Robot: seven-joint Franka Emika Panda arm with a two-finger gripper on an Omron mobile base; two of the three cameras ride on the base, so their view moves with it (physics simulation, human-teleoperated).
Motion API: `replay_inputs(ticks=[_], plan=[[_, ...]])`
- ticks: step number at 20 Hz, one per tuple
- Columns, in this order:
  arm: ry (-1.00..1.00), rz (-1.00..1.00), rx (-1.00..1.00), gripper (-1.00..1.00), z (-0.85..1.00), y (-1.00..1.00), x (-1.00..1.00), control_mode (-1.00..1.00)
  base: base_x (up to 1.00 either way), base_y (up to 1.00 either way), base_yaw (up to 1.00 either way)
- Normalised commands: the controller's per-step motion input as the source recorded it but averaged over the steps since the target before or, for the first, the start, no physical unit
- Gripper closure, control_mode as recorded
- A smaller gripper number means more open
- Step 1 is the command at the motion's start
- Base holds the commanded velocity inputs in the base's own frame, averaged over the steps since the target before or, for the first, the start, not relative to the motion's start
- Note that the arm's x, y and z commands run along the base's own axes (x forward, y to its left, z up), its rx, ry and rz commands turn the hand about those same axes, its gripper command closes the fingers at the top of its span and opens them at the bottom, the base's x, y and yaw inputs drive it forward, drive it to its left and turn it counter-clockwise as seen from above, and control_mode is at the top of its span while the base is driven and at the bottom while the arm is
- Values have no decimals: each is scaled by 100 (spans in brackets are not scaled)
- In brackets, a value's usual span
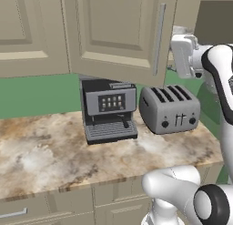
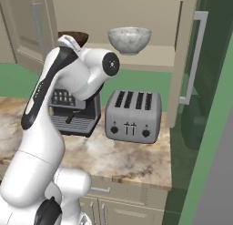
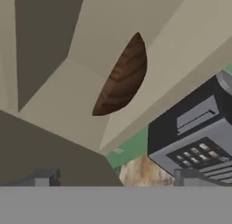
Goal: Move the bowls from the cabinet to the plates on the dining table.
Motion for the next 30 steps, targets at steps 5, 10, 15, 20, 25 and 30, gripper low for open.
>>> replay_inputs(ticks=[5,10,15,20,25,30], plan=[[0,13,-6,-100,-4,100,-21,-100,0,0,0],[0,15,-9,-100,-10,100,-24,-100,0,0,0],[0,14,-15,-100,-14,100,-22,-100,0,0,0],[0,10,-16,-100,-18,100,-16,-100,0,0,0],[0,6,-18,-100,-20,100,-3,-100,0,0,0],[0,3,-18,-100,-21,100,1,-100,0,0,0]])
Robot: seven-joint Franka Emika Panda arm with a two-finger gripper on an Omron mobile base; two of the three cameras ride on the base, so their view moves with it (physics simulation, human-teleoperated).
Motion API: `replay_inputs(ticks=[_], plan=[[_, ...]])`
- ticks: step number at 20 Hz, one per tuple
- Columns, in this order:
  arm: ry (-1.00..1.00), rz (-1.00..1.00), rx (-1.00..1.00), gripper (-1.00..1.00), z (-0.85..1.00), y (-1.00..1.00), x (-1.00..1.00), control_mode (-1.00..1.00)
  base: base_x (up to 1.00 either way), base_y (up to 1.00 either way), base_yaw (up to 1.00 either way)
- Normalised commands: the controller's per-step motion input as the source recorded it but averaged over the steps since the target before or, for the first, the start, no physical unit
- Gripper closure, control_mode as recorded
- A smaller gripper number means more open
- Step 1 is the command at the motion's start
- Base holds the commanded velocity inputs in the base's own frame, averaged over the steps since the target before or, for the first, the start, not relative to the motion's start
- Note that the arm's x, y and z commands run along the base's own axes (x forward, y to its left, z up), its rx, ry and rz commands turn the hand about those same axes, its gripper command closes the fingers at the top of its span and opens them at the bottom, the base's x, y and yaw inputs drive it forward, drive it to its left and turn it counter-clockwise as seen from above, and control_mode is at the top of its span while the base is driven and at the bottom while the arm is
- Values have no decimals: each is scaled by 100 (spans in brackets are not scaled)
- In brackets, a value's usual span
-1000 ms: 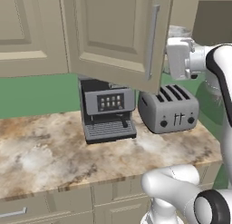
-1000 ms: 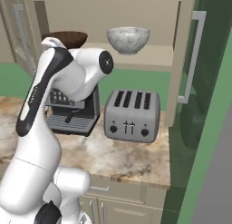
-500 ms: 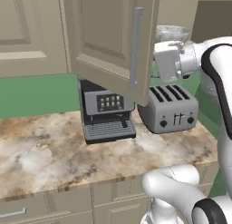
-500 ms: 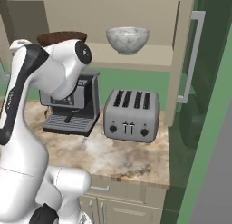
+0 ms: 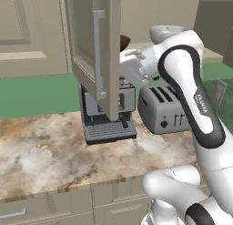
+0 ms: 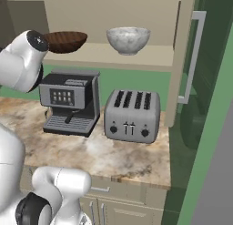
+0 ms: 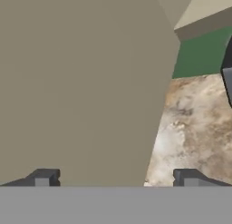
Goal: Move the bowls from the cabinet to the plates on the dining table.
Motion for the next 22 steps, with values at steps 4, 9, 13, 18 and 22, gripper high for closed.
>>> replay_inputs(ticks=[4,9,13,18,22], plan=[[0,1,-20,-100,-25,100,17,-100,0,0,0],[0,1,-24,-100,-14,69,7,-100,0,0,0],[-6,0,-20,-100,0,-1,-16,-100,0,0,0],[-6,0,-10,-100,0,-35,-1,-100,0,0,0],[-4,0,-10,-100,0,-33,0,-100,0,0,0]])
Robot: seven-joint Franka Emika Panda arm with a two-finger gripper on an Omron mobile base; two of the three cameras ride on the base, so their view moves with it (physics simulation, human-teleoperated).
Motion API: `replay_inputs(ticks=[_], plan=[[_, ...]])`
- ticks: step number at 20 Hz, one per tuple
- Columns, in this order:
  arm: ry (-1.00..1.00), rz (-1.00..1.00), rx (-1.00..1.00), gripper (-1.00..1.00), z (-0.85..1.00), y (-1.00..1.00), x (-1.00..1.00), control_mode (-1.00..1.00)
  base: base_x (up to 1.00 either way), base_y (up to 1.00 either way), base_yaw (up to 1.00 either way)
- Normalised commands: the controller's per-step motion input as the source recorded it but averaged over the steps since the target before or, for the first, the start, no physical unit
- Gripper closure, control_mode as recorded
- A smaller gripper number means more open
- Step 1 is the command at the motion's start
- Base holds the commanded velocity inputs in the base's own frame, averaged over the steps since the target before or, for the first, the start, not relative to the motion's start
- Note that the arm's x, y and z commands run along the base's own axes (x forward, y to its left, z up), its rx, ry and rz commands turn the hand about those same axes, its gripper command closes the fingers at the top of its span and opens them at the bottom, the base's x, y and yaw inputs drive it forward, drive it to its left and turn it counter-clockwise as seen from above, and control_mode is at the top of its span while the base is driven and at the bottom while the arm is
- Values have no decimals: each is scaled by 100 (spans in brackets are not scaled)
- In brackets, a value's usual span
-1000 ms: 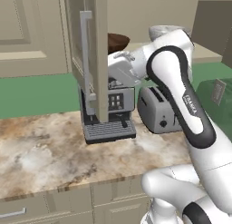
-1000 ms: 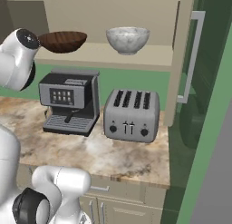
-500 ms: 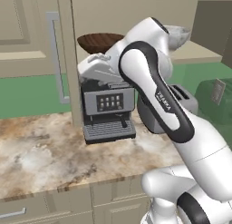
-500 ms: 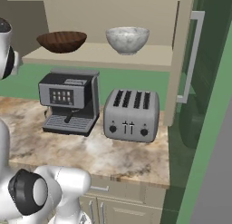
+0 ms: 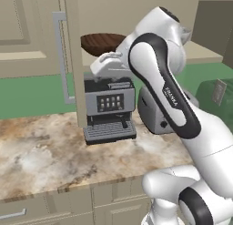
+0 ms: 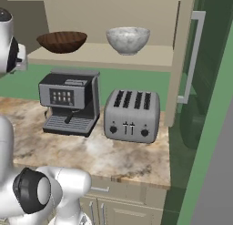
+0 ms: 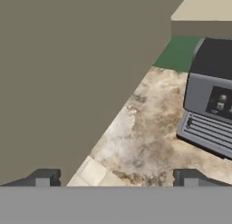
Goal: Move the bowls from the cabinet to the plates on the dining table.
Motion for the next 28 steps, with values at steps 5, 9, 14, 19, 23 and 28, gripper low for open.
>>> replay_inputs(ticks=[5,9,14,19,23,28], plan=[[-2,0,-15,-100,0,-20,5,-100,0,0,0],[-5,0,-19,-100,0,-26,10,-100,0,0,0],[-5,3,-14,-100,0,-42,25,-100,0,0,0],[-5,16,-8,-100,-1,-51,19,-100,0,0,0],[-5,23,-15,-100,-10,-41,21,-100,0,0,0],[-7,24,-22,-100,-1,-9,8,-100,0,0,0]])
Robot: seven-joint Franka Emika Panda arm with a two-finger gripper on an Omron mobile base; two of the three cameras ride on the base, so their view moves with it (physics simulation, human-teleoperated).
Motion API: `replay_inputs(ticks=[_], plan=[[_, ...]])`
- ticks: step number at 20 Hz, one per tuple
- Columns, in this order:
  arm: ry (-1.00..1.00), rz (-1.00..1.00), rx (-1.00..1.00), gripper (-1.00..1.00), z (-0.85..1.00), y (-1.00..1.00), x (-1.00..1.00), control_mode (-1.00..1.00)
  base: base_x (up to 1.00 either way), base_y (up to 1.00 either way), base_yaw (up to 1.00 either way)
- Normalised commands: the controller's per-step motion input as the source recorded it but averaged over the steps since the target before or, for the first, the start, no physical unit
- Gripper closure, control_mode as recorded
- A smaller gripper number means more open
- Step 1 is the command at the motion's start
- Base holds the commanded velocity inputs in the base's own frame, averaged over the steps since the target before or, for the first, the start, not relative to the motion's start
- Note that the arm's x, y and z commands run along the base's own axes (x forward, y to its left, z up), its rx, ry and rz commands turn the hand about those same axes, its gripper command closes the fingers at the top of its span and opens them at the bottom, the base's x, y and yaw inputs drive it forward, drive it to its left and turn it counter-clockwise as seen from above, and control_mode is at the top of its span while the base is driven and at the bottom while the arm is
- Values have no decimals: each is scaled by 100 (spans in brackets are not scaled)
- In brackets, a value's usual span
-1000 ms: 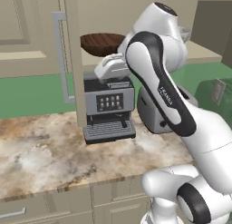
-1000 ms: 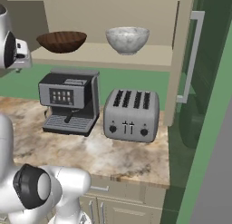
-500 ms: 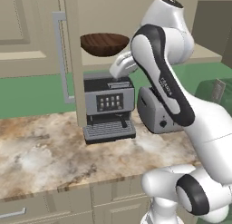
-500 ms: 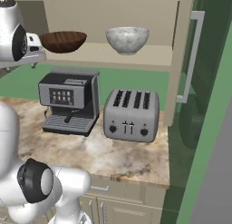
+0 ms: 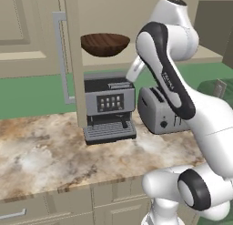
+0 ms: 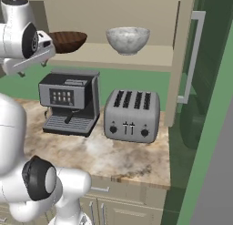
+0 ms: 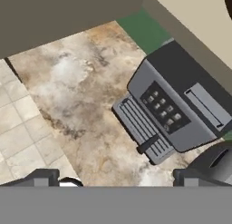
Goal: Move the bowls from the cabinet to the plates on the dining table.
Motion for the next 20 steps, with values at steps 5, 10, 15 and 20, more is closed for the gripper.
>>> replay_inputs(ticks=[5,10,15,20], plan=[[-6,20,-24,-100,-1,0,14,-100,0,0,0],[-9,13,-11,-100,1,-4,6,-100,0,0,0],[-14,10,-6,-100,0,-17,18,-100,0,0,0],[-13,6,-2,-100,0,-1,19,-100,0,0,0]])
